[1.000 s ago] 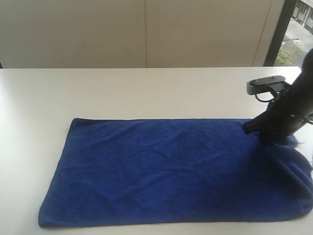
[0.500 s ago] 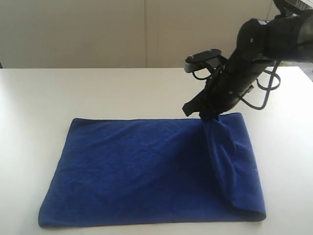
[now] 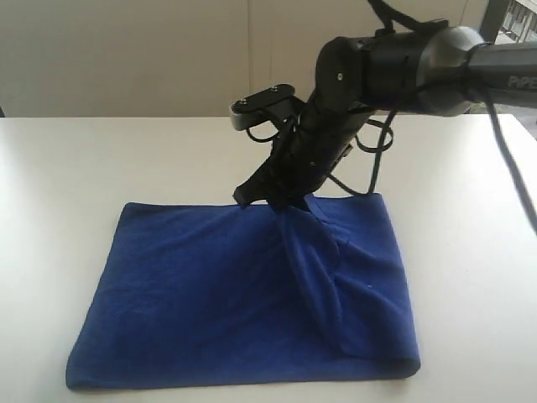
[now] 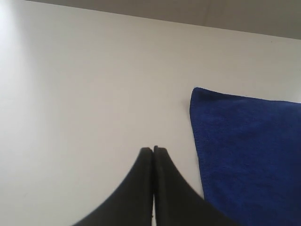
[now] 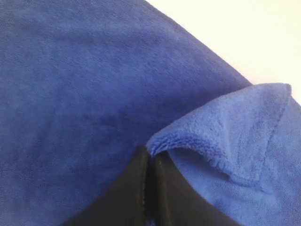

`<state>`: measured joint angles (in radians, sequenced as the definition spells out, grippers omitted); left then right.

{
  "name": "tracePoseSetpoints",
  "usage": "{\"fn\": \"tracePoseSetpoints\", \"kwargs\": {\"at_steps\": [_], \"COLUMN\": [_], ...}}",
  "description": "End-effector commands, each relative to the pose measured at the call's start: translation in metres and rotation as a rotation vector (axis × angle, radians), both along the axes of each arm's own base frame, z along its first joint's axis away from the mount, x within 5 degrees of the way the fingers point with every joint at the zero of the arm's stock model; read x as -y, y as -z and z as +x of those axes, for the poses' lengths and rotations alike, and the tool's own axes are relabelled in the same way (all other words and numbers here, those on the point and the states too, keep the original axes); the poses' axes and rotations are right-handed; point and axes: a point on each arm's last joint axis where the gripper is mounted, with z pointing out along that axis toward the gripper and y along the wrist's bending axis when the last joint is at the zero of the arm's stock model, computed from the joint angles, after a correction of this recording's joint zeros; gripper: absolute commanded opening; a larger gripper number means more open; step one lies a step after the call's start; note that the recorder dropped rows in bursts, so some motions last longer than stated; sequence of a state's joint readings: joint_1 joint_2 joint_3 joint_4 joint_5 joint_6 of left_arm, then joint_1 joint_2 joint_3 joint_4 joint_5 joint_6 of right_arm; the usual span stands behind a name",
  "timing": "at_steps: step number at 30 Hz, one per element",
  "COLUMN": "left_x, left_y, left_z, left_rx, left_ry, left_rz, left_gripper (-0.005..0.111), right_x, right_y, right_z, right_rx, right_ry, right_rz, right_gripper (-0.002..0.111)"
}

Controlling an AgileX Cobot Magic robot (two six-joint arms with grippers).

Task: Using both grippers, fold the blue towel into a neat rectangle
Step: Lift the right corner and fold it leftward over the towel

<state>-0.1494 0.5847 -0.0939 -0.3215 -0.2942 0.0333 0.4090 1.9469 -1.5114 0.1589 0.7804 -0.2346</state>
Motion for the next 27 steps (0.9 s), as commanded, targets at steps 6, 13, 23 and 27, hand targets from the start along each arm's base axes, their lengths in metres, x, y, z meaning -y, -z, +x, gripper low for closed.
{"fn": "tracePoseSetpoints", "kwargs": {"at_steps": [6,13,23,27], "left_x": [0.0,0.0,0.0,0.0], "left_y": [0.001,0.001,0.001,0.001], "left_z": [-0.001,-0.001,-0.001,-0.001], "left_rx": [-0.003,-0.003,-0.005,-0.005], "left_ry": [-0.001,-0.001,-0.001,-0.001], "left_rz": [-0.018,-0.018,-0.018,-0.018], "left_gripper": [0.0,0.0,0.0,0.0], "right_x": [-0.066,-0.107,-0.149,-0.16], "right_y": [-0.006,-0.003,0.0,0.005], "right_z": [0.004,0.004,0.001,0.0], "right_rx": [0.049,0.064,0.082,0.079], "right_ry": [-0.103,-0.161,-0.219,-0.232], "right_rz": [0.068,0.098,0.154,0.167], "right_gripper": [0.0,0.0,0.0,0.0]}}
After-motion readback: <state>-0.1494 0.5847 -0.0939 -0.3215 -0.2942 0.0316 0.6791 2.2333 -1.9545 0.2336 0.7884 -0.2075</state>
